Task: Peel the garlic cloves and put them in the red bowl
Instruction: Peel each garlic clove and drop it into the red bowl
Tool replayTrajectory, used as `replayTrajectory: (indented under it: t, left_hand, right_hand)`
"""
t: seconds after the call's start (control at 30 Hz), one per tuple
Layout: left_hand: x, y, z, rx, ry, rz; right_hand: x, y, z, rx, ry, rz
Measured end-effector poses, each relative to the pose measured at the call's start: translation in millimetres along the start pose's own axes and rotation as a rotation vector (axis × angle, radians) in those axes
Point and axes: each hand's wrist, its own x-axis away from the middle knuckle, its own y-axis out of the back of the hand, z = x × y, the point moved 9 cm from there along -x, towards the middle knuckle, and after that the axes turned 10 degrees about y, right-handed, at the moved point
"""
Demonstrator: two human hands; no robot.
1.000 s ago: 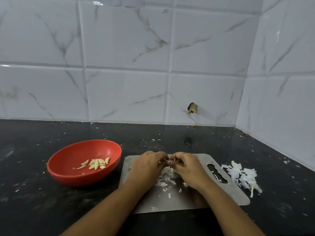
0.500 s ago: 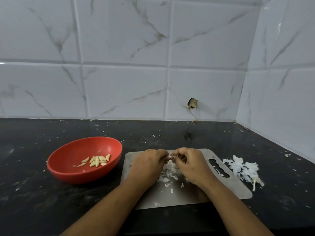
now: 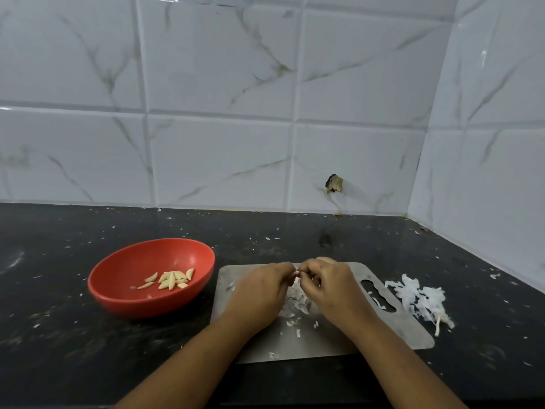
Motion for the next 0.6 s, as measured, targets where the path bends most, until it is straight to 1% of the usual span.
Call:
replayTrajectory:
  t: [0.07,0.13,0.23,0.33,0.43,0.53,0.6]
  left_hand:
    - [-5.0,-5.8,10.3,0.170,0.028,0.022]
    - [-6.7,-2.5,13.7,0.316,0.041,-0.010]
    - [-8.8,3.2,21.2,0.441,0.090,-0.056]
    - [-10.3,2.9,28.2,0.439,0.136,-0.063]
    - [-7.9,1.2,21.0,0.318,0.098,-0.054]
    - [-5.8,0.4,13.6,0.277,0.050,-0.040]
    - [-4.8,4.0,12.1,0.272,0.034,-0.070]
  right_hand:
    - [0.7,0.7,-5.5,-0.011,-0.039,-0.005]
    - [1.8,-2.1,-10.6,0.012,-0.077,0.029]
    - [4.9,-1.9,-12.7,-0.004,-0.116,0.031]
    - [7.8,-1.7,-12.8,0.038,-0.128,0.038]
    - [8.5,2.6,-14.9,0.078,-0.144,0.004]
    - [7.2,4.8,-11.7,-0.027,-0.125,-0.049]
    - [5.4,2.1,-6.5,-0.121,-0.080,-0.049]
